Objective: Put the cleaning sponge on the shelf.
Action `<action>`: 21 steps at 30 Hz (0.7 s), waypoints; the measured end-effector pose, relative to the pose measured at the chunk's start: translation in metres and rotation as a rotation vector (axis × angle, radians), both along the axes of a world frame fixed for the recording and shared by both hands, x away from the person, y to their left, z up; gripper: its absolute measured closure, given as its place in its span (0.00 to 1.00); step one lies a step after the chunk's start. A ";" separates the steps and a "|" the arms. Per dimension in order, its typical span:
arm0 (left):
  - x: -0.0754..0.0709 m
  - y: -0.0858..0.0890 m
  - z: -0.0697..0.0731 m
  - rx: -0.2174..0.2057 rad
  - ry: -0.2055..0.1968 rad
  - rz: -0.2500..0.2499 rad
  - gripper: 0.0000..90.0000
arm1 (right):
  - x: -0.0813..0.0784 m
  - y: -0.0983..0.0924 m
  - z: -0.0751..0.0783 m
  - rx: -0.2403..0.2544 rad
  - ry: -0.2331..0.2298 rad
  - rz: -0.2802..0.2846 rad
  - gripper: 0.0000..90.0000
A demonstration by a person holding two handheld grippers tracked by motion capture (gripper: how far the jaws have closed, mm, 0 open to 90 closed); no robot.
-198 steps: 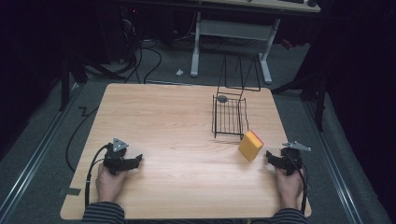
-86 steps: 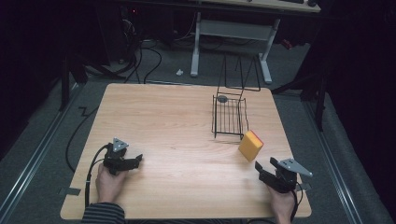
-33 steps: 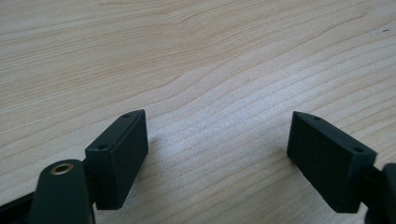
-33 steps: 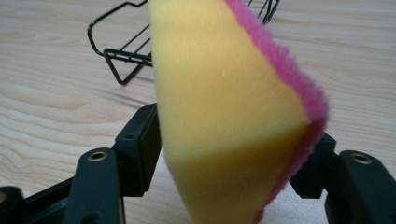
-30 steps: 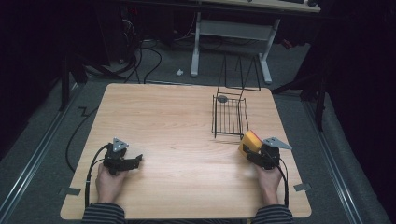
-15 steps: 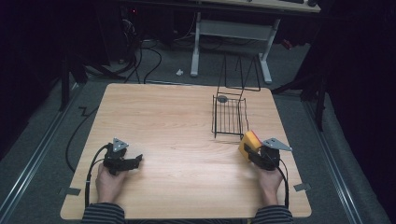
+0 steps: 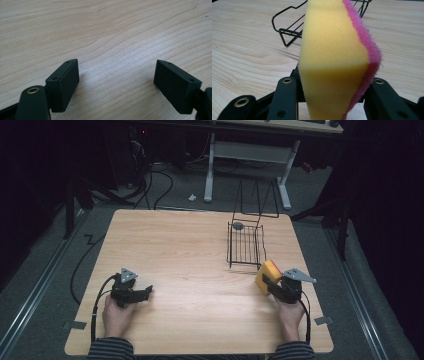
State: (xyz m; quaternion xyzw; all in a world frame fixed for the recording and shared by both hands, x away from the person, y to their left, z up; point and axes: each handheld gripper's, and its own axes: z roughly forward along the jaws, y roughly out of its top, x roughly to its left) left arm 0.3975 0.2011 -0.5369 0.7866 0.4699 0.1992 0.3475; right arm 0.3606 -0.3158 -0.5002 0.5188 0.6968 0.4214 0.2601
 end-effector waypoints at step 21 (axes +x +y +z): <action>0.000 0.000 0.000 0.002 0.001 -0.001 0.23 | -0.022 0.002 0.033 0.016 -0.048 0.061 0.67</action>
